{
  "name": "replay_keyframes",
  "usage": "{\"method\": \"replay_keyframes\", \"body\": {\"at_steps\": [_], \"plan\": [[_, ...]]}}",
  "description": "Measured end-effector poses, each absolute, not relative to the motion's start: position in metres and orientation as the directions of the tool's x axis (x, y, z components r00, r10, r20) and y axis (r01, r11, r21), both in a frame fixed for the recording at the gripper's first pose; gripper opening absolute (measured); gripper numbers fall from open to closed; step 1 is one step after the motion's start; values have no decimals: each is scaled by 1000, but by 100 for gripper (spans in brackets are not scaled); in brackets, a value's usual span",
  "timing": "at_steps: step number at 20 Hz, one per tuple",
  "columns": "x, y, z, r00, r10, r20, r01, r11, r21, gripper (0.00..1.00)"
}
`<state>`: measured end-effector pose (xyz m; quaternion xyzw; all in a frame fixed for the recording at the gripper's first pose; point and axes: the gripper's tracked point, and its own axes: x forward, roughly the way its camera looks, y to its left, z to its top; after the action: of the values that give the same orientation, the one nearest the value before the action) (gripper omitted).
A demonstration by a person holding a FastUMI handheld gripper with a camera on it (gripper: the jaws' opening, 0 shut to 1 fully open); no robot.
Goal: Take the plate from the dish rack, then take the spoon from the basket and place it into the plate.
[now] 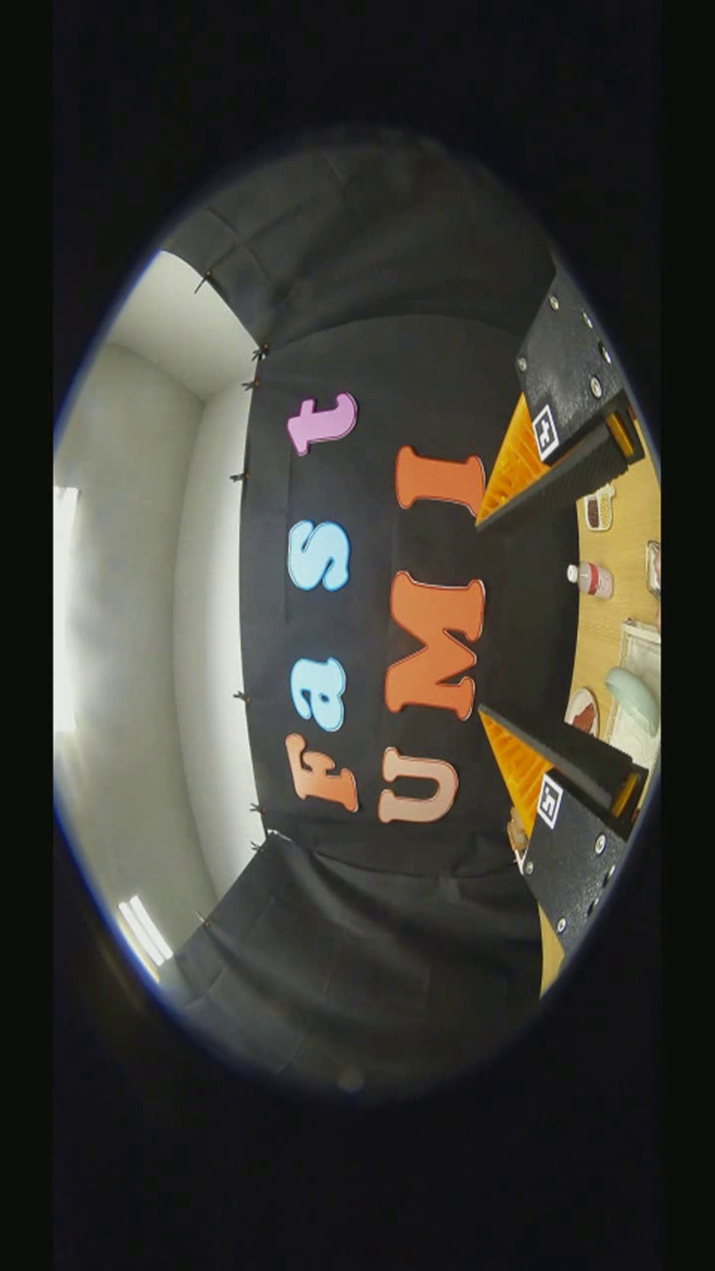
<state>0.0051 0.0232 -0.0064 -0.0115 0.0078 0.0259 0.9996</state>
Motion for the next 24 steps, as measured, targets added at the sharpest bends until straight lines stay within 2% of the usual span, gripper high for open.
{"method": "replay_keyframes", "body": {"at_steps": [8,14,17,20,24], "plan": [[8,32,-33,993,74,-87,-78,996,-45,99],[11,47,-72,970,122,-212,-126,992,-8,99],[15,56,-102,933,161,-321,-156,987,39,99],[16,65,-143,853,200,-481,-176,980,95,99],[25,75,-170,766,233,-600,-196,972,127,99]]}}
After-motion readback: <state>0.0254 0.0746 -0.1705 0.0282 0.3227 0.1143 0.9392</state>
